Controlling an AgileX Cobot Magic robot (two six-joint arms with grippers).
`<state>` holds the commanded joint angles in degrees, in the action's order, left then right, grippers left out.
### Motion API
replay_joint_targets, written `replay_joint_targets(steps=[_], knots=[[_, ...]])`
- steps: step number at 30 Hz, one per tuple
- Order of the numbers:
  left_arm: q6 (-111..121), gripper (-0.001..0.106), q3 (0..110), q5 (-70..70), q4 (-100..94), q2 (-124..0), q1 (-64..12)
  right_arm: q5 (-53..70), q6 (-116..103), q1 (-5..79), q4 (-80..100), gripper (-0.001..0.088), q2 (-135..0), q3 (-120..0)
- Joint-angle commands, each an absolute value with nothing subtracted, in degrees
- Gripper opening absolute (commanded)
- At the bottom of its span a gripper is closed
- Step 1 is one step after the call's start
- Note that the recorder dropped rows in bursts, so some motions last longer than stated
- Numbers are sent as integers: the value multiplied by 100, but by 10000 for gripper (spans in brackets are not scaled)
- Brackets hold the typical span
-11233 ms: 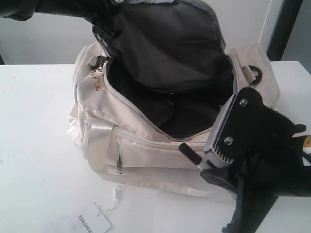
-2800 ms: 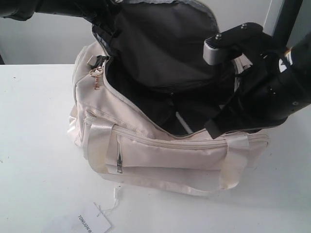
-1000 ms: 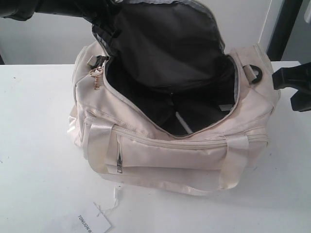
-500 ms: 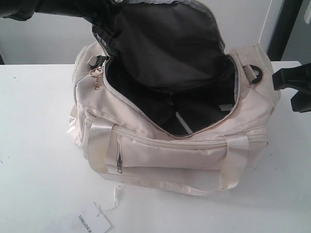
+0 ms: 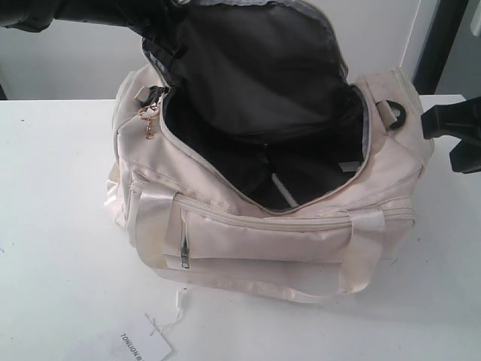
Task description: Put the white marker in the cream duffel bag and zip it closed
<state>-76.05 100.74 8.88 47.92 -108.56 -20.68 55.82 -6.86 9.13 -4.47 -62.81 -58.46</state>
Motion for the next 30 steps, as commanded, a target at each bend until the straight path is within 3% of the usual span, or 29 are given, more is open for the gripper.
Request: replay_joint_targets(steps=[30], knots=[[-5812,0,10074,5984,4656,-10636,-2068,5265,-686,913,-547,0,-6281,-5846]])
